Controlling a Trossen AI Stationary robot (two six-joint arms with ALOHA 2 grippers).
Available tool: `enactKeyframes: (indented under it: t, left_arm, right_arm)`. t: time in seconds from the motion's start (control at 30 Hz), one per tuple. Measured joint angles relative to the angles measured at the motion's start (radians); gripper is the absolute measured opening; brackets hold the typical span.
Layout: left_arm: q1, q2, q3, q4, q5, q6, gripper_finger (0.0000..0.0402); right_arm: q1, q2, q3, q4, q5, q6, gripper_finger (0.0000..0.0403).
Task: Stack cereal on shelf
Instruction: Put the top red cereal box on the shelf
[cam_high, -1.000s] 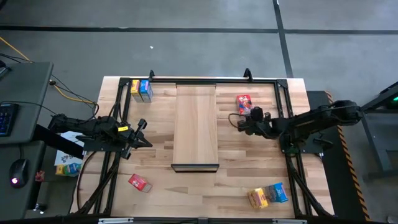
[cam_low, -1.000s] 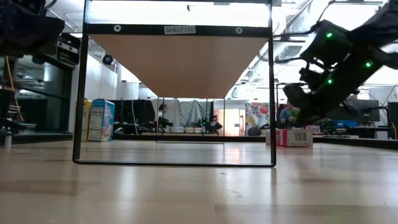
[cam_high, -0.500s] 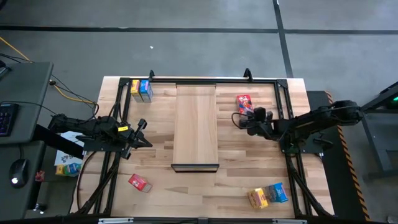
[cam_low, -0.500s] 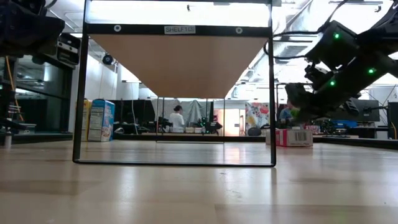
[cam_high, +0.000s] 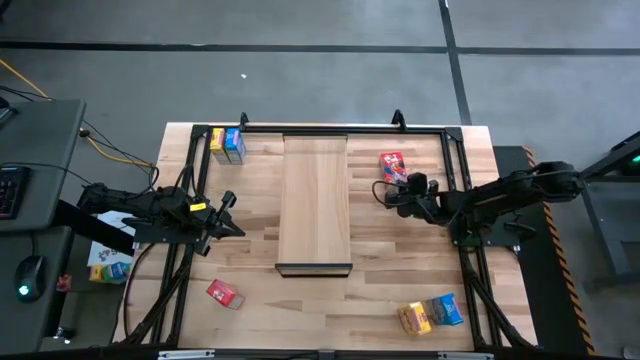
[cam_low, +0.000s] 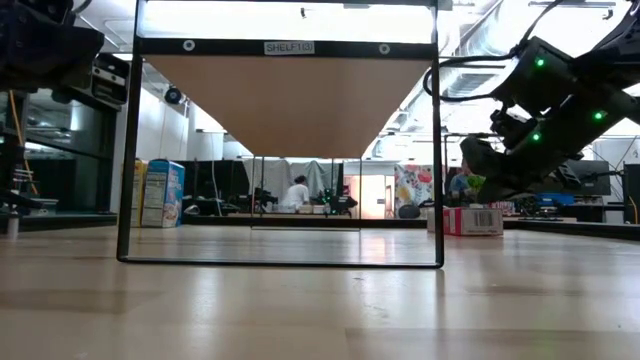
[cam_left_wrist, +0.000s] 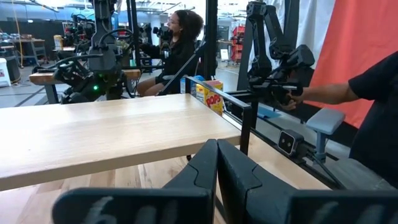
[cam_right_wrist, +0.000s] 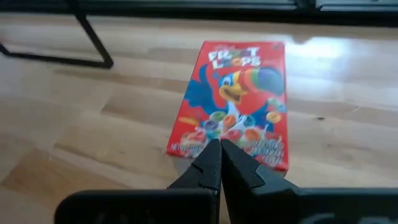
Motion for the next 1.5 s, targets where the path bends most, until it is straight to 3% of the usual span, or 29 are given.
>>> enactKeyframes:
  t: [0.53, 0.83, 1.3, 1.5]
  left_arm:
    - [0.000, 0.000, 0.000, 0.000, 0.000, 0.000, 0.0003]
    - [0.000, 0.000, 0.000, 0.000, 0.000, 0.000, 0.0003]
    - [0.000, 0.000, 0.000, 0.000, 0.000, 0.000, 0.0003]
    - [0.000, 0.000, 0.000, 0.000, 0.000, 0.000, 0.0003]
  right_arm:
    - [-0.016, 0.031, 0.000, 0.039, 0.033, -0.019, 0.0000]
    - [-0.051, 0.031, 0.001, 0.017, -0.033, -0.041, 0.0000]
    - [0.021, 0.029, 0.003, -0.030, -0.067, -0.018, 0.0000]
    - [0.043, 0.033, -0.003, -0.077, -0.159, 0.021, 0.0000]
